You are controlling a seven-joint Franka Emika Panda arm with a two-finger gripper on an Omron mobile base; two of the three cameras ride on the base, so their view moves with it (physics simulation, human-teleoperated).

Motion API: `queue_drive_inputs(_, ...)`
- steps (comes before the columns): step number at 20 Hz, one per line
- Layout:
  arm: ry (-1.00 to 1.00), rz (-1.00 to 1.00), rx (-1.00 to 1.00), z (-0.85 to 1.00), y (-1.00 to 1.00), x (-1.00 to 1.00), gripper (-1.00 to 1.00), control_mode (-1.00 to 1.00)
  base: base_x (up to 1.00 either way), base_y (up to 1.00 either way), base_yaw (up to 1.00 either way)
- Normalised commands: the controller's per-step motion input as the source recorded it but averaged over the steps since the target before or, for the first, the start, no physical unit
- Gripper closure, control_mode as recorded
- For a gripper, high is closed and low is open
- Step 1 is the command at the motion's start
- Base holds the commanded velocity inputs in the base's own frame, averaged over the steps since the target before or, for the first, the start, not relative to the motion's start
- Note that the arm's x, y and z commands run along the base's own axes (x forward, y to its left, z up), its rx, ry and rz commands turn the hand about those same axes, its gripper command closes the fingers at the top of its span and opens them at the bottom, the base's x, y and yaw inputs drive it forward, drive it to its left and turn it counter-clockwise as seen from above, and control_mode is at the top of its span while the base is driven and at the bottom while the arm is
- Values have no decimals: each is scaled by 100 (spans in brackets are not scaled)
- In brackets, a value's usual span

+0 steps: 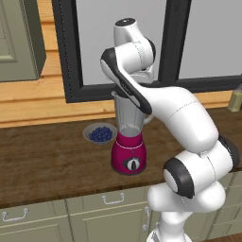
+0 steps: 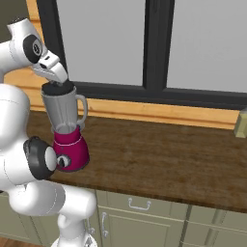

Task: Close the lid blender by securely placing the lid on top.

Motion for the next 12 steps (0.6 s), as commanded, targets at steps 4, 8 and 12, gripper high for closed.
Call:
queue_drive_inputs(4,-2,0,1,0,3,2,100,-100,0,0,0)
queue_drive_inputs(8,-2,0,1,0,12,0,100,-100,0,0,0)
queue_drive_inputs(12,-7,0,0,0,13,3,100,-100,0,0,0)
